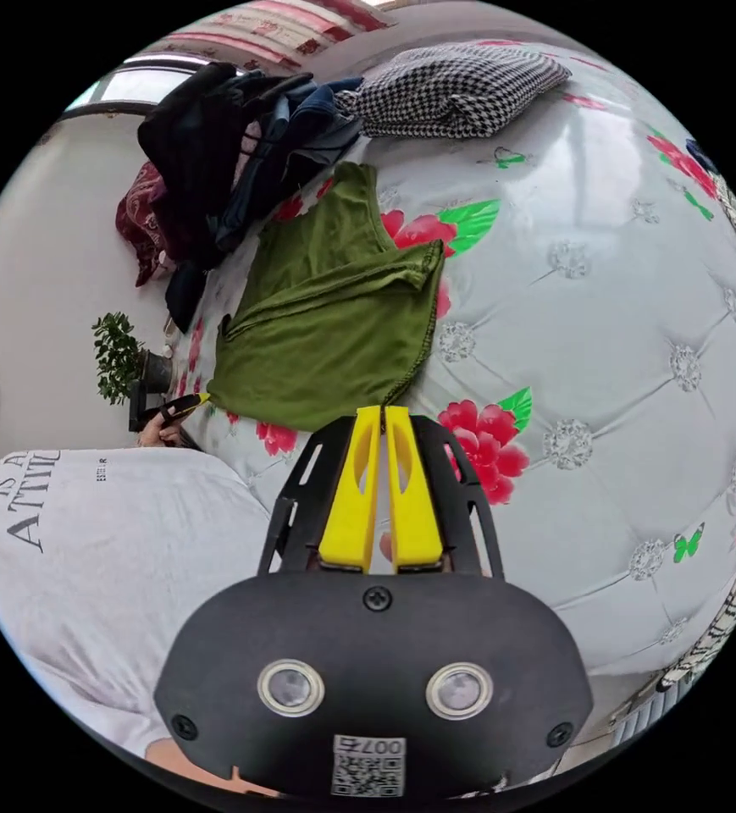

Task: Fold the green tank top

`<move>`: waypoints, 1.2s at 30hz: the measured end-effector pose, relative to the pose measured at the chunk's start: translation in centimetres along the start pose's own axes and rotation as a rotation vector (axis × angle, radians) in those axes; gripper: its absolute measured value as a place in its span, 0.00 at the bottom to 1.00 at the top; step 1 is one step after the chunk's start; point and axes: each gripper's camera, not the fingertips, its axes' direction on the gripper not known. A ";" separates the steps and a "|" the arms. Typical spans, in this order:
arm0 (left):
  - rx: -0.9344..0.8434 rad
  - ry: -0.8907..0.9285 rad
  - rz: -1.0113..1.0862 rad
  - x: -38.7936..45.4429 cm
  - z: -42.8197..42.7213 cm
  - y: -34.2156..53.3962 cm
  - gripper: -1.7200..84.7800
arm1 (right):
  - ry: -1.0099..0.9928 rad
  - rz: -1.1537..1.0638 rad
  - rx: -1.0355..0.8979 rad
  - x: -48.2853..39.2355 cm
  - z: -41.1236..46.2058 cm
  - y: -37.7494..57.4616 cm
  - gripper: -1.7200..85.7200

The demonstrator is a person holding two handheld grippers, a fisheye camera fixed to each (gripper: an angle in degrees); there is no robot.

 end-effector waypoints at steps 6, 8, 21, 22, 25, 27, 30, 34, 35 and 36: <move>0.256 0.295 0.098 2.0 -9.9 0.7 0.01 | -0.252 -0.109 0.255 -5.3 -14.2 0.7 0.02; 0.295 0.319 0.167 3.6 -13.2 1.0 0.01 | -0.291 -0.170 0.316 -7.6 -18.5 1.4 0.02; 0.260 0.304 0.284 4.7 -17.5 -0.4 0.01 | -0.224 -0.288 0.321 -14.7 -29.9 2.6 0.02; 0.263 0.296 0.291 5.1 -17.7 -1.0 0.01 | -0.224 -0.296 0.333 -15.0 -30.4 2.0 0.02; 0.310 0.329 0.301 6.4 -19.3 -3.9 0.01 | -0.234 -0.296 0.398 -16.1 -32.9 -1.1 0.02; 0.362 0.362 0.315 7.7 -21.4 -5.2 0.01 | -0.264 -0.277 0.442 -16.9 -35.1 -2.5 0.02; 0.417 0.341 0.384 9.6 -24.4 -5.0 0.01 | -0.271 -0.341 0.506 -19.3 -38.7 -1.9 0.02; 0.484 0.339 0.457 10.1 -26.6 -2.4 0.01 | -0.275 -0.470 0.534 -22.0 -41.6 1.5 0.02; 0.499 0.350 0.465 9.7 -26.8 -1.3 0.01 | -0.275 -0.492 0.532 -22.3 -41.9 2.9 0.02; 0.506 0.368 0.465 8.9 -26.6 -0.1 0.01 | -0.276 -0.507 0.528 -22.3 -42.0 4.4 0.02</move>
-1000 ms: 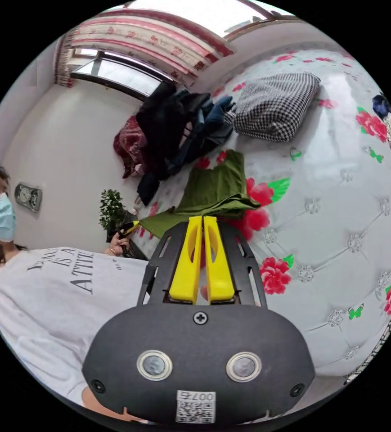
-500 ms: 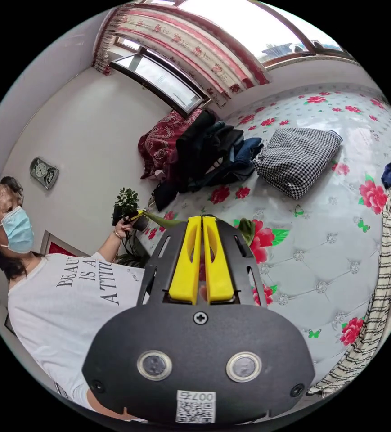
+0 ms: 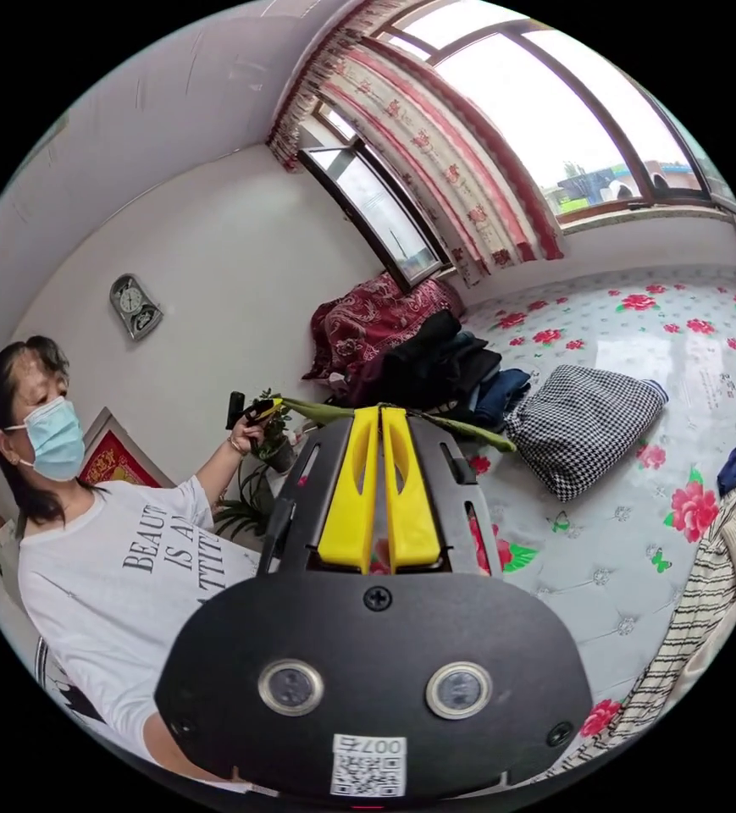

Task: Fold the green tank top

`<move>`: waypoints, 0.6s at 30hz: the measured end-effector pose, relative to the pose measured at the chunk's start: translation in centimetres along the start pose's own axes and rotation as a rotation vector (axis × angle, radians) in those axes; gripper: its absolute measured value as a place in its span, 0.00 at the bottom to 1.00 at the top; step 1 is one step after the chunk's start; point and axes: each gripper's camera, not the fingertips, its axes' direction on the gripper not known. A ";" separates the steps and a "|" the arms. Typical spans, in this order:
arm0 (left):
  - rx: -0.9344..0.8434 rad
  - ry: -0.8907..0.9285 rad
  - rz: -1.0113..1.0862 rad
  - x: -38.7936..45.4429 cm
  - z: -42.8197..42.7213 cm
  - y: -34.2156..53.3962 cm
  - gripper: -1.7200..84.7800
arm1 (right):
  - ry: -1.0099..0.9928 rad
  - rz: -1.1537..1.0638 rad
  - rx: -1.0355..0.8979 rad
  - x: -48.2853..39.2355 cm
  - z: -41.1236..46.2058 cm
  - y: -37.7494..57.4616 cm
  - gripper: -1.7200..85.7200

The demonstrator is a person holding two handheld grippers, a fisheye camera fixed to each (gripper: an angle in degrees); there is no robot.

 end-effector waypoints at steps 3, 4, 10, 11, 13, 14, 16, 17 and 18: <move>-0.024 0.005 -0.006 -0.6 -0.7 4.0 0.01 | -0.004 -0.007 -0.034 -1.4 -0.7 4.1 0.02; -0.037 -0.007 -0.005 -0.8 -0.7 4.9 0.01 | -0.001 -0.005 -0.045 -1.6 -0.6 5.1 0.02; -0.157 -0.064 -0.176 -5.4 0.4 16.9 0.01 | 0.046 0.187 -0.195 1.3 2.6 18.7 0.02; -0.174 -0.081 -0.236 -6.5 0.7 19.6 0.01 | 0.039 0.272 -0.221 2.8 3.5 21.9 0.02; -0.202 -0.107 -0.345 -8.0 0.8 23.3 0.01 | 0.018 0.367 -0.248 4.2 4.5 26.3 0.02; -0.205 -0.102 -0.410 -8.6 0.6 25.3 0.01 | 0.011 0.421 -0.261 4.8 4.8 28.8 0.02; -0.190 -0.088 -0.473 -8.7 0.0 27.3 0.01 | -0.014 0.490 -0.275 5.2 4.9 31.7 0.02; -0.172 -0.077 -0.487 -8.4 -0.6 28.0 0.01 | -0.035 0.516 -0.272 5.0 4.5 33.1 0.02; -0.154 -0.069 -0.486 -7.9 -1.2 28.3 0.01 | -0.049 0.530 -0.271 4.7 3.9 33.9 0.02</move>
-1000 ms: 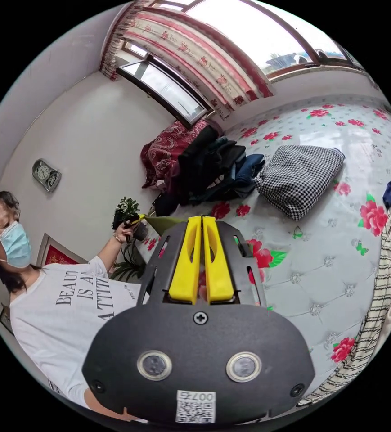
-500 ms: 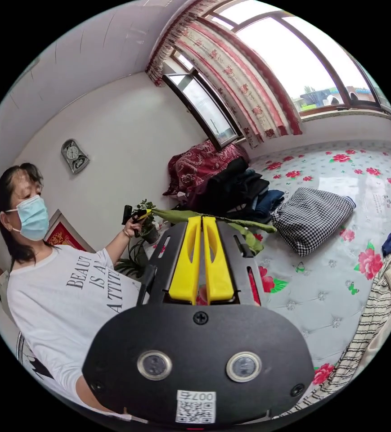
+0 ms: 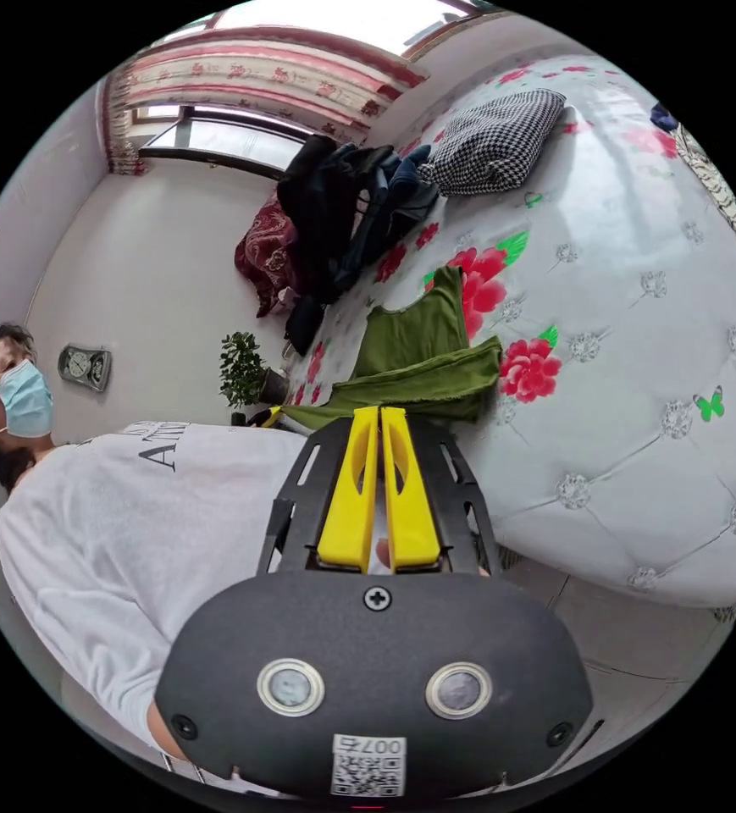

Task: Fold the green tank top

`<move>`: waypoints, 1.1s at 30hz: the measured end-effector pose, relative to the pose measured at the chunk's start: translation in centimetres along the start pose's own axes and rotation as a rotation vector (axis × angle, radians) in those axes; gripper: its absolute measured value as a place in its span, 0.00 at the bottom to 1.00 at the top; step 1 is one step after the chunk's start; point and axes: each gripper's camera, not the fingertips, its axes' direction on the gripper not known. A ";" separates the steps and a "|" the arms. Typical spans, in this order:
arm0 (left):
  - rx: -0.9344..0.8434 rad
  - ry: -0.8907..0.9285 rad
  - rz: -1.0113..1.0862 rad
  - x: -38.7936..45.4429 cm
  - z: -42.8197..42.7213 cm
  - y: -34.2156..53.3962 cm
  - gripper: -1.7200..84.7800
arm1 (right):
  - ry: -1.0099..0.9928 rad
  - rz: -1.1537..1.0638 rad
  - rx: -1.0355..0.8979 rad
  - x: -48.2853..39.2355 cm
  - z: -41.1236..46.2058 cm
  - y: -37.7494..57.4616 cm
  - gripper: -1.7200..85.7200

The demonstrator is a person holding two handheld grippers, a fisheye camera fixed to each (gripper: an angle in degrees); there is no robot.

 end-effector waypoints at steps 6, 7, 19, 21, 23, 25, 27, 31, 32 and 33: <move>-0.012 -0.006 0.062 1.9 -0.3 -2.7 0.01 | -0.040 0.004 0.017 0.3 -2.7 0.0 0.02; -0.017 -0.007 0.072 2.1 0.0 -3.5 0.01 | -0.046 -0.002 0.020 0.4 -2.9 -0.6 0.02; -0.068 -0.104 -0.180 0.4 14.2 -24.8 0.11 | 0.046 0.147 0.142 8.7 -0.2 -20.4 0.04; -0.044 -0.179 -0.230 -0.1 16.1 -25.6 0.13 | 0.103 0.241 0.196 11.8 0.5 -19.9 0.06; -0.008 -0.225 -0.219 0.1 16.4 -25.3 0.12 | 0.105 0.270 0.247 13.1 0.2 -18.2 0.06; 0.011 -0.270 -0.168 0.4 16.0 -24.5 0.12 | 0.108 0.281 0.272 13.9 -0.4 -15.6 0.07; 0.016 -0.342 -0.097 0.9 15.0 -22.0 0.11 | 0.151 0.310 0.289 14.7 -1.1 -10.8 0.08; -0.040 -0.361 -0.026 2.1 14.8 -17.3 0.10 | 0.166 0.436 0.259 16.8 0.2 -3.4 0.11; -0.071 -0.351 -0.005 2.8 15.3 -16.0 0.10 | 0.138 0.490 0.250 17.8 1.1 -1.3 0.11; -0.096 -0.340 0.028 3.9 16.0 -15.0 0.10 | 0.095 0.531 0.257 18.5 2.0 0.3 0.12</move>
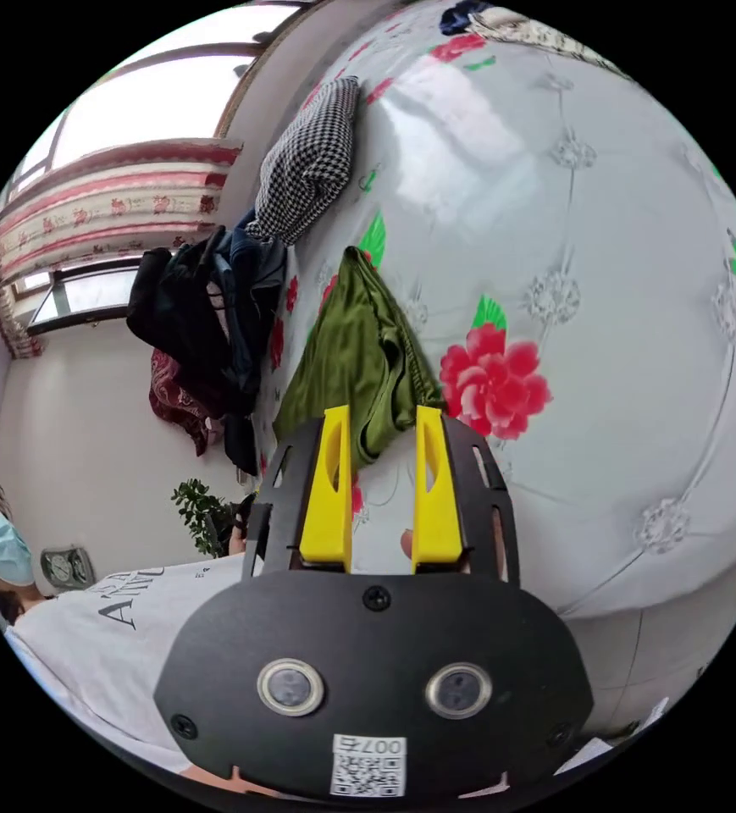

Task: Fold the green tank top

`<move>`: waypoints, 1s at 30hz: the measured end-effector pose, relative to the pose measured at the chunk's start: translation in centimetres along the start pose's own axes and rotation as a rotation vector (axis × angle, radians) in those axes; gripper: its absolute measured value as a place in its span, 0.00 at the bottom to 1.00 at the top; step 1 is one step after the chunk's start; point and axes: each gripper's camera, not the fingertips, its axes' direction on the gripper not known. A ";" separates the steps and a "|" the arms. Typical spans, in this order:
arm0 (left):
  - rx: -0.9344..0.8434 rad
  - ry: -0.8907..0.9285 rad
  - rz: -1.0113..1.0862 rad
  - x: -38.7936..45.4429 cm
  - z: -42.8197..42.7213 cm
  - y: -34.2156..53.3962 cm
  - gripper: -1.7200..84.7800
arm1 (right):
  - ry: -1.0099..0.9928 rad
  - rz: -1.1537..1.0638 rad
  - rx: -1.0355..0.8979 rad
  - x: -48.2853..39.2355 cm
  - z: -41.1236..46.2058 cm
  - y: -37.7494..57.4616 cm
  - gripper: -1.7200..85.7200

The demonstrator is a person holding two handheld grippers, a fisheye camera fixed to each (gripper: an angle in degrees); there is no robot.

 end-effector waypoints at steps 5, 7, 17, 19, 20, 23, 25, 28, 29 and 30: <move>-0.094 0.030 0.208 6.4 3.8 1.3 0.11 | -0.098 0.086 0.020 2.3 2.8 1.5 0.14; -0.142 0.044 0.243 8.1 5.4 1.0 0.11 | -0.102 0.123 0.033 2.5 3.0 1.8 0.14; -0.215 0.017 0.416 12.3 8.4 0.1 0.10 | 0.028 0.153 0.115 6.6 -3.7 5.7 0.14; -0.225 0.022 0.412 12.6 8.8 -0.1 0.10 | -0.009 0.162 0.092 7.2 -1.9 5.6 0.14; -0.228 0.023 0.417 12.9 9.0 -0.3 0.10 | 0.011 0.172 0.110 7.3 -1.2 5.7 0.14; -0.245 -0.008 0.447 13.8 9.6 -0.6 0.10 | 0.054 0.183 0.166 7.1 -0.2 6.0 0.14; -0.257 -0.016 0.457 14.1 9.9 -0.7 0.10 | 0.074 0.169 0.174 6.5 0.3 6.4 0.14; -0.240 -0.022 0.472 14.7 9.7 -0.6 0.10 | 0.089 0.139 0.153 5.8 1.0 6.9 0.13; -0.223 -0.024 0.486 15.0 9.4 -0.6 0.10 | 0.080 0.139 0.145 5.7 1.5 7.4 0.12; -0.208 -0.029 0.504 15.3 9.2 -0.6 0.10 | 0.082 0.142 0.146 5.6 2.0 7.9 0.12</move>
